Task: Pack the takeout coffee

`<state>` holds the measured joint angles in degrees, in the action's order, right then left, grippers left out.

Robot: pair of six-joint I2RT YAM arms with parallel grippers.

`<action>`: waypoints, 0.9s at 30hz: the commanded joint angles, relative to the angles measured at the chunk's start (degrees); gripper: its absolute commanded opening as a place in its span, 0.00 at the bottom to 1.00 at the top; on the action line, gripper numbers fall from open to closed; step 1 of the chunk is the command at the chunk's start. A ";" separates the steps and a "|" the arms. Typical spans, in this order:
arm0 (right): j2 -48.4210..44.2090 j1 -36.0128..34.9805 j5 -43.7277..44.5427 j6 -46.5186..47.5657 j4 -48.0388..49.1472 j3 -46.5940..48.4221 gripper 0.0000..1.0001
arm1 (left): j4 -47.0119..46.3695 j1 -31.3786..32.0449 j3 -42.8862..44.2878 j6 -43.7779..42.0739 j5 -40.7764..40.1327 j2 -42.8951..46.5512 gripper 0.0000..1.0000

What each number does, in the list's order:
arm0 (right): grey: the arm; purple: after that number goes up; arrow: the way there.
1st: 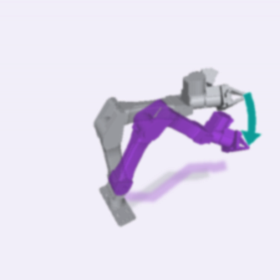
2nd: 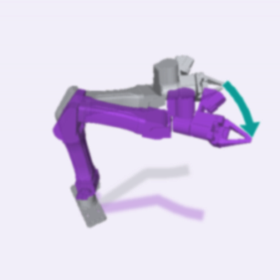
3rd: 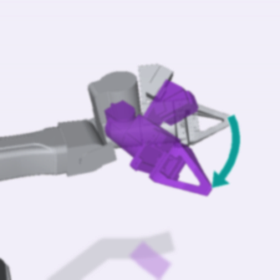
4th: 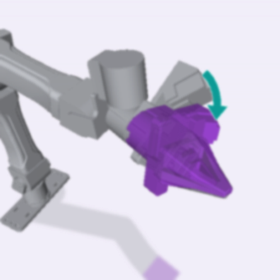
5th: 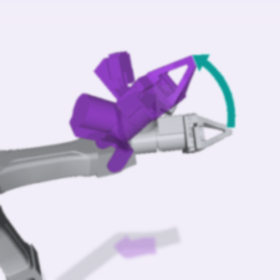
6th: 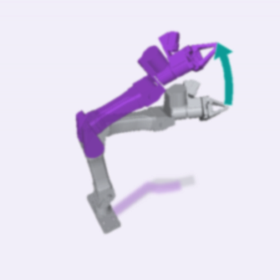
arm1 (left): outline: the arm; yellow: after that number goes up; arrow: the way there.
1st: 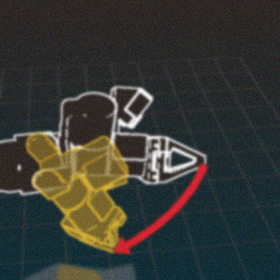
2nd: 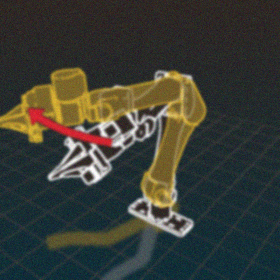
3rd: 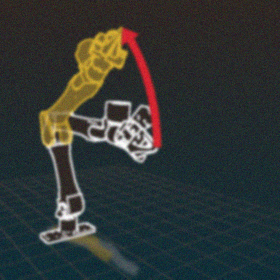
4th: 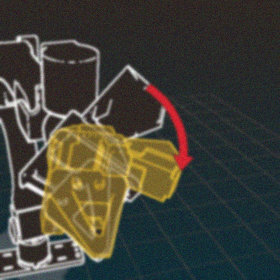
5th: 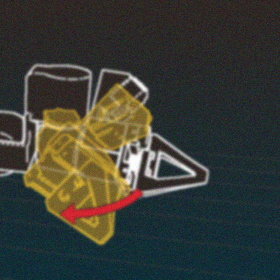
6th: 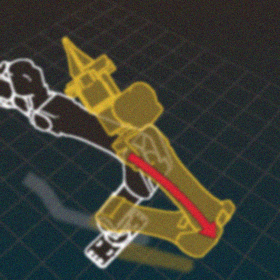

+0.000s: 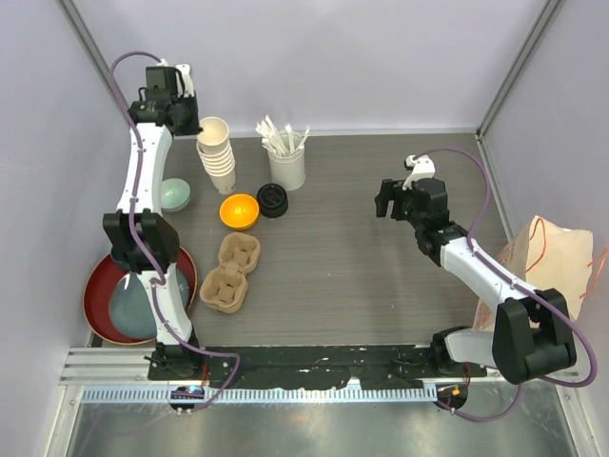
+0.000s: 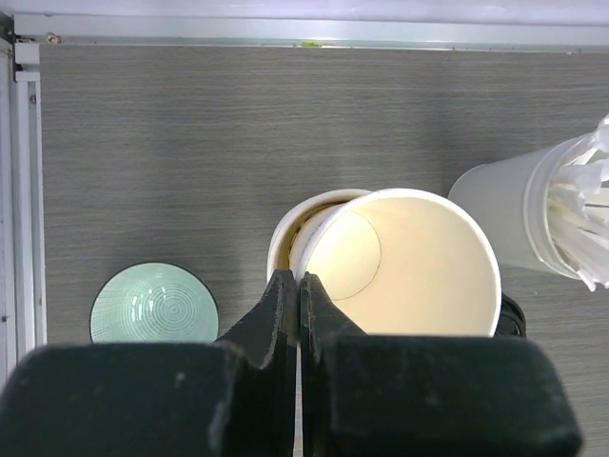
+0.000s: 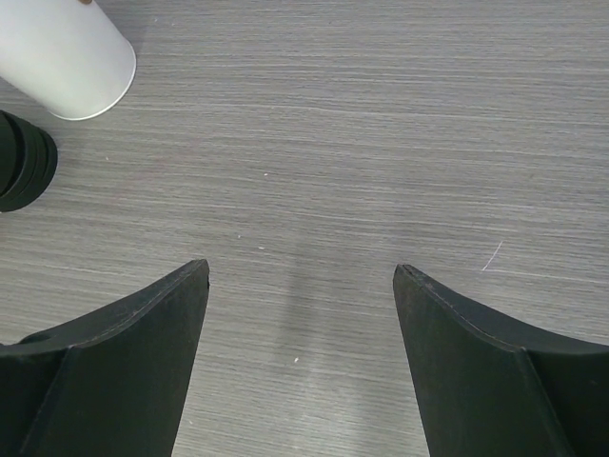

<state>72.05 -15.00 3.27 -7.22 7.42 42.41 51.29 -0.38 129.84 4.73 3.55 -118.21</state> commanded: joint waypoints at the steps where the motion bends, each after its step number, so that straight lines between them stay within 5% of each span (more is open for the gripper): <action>1: -0.07 -0.03 -1.86 0.72 0.05 1.88 0.84 | -1.71 -0.32 3.40 2.47 0.85 6.05 0.00; 16: -2.70 -1.33 -9.50 -4.28 -6.98 10.83 0.84 | -0.06 -0.14 2.79 0.11 4.26 18.27 0.00; 27: -6.66 -19.00 -6.78 -7.80 -14.10 30.08 0.84 | 10.32 24.54 -15.48 -13.26 -2.58 30.32 0.00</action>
<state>67.96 -30.70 -3.79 -11.46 -6.98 66.85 56.18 19.46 118.24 -3.79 3.70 -88.84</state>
